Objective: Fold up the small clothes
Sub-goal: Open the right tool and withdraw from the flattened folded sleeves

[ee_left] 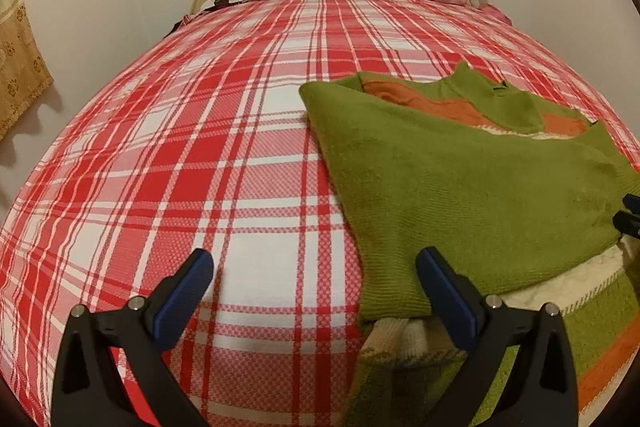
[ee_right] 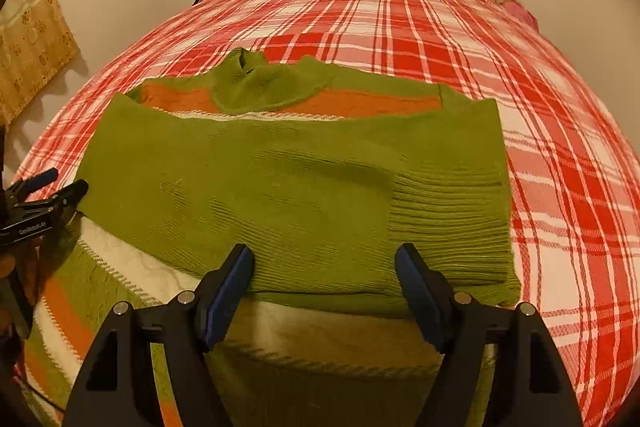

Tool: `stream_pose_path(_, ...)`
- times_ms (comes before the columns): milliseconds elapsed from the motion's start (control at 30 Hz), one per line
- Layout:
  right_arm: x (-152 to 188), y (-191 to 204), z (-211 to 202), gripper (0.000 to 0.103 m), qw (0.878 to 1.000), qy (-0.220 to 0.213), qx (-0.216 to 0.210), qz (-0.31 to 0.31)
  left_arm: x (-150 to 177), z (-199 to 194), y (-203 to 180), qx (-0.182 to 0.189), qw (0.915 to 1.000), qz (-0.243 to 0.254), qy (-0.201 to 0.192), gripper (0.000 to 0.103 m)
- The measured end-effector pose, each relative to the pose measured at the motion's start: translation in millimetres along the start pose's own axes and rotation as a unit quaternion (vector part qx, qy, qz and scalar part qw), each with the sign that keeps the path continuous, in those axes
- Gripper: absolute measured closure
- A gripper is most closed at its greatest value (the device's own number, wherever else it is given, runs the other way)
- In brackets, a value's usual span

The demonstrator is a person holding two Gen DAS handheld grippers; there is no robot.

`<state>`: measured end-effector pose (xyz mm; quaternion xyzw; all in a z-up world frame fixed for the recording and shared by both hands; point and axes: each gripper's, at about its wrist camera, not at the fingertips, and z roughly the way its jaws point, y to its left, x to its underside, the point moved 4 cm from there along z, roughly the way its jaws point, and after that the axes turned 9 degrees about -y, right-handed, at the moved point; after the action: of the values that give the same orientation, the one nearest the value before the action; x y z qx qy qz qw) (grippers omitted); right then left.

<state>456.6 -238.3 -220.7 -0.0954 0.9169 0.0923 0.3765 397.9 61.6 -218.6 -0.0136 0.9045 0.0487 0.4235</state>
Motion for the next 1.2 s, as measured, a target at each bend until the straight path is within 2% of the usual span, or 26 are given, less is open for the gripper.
stream_pose_path(367, 3.3, 6.8, -5.6, 0.028, 1.0, -0.002, 0.026, -0.003, 0.7, -4.8, -5.5, 0.006, 0.9999, 0.014, -0.003, 0.0)
stream_pose_path(567, 7.8, 9.9, -10.4, 0.028, 0.999, -0.004, 0.043, -0.004, 6.4, -14.1, 0.4, 0.015, 0.9999, -0.005, -0.006, 0.0)
stream_pose_path(767, 8.7, 5.9, -29.9, 0.028, 0.999, -0.025, 0.032, 0.016, 8.5, -40.2, 4.8, 0.02, 0.999, -0.022, -0.033, 0.0)
stream_pose_path(1200, 43.5, 16.7, -78.6, 0.028, 0.999, -0.019, 0.031, 0.002, 30.5, -111.6, -8.3, 0.061, 0.9957, -0.01, -0.069, 0.0)
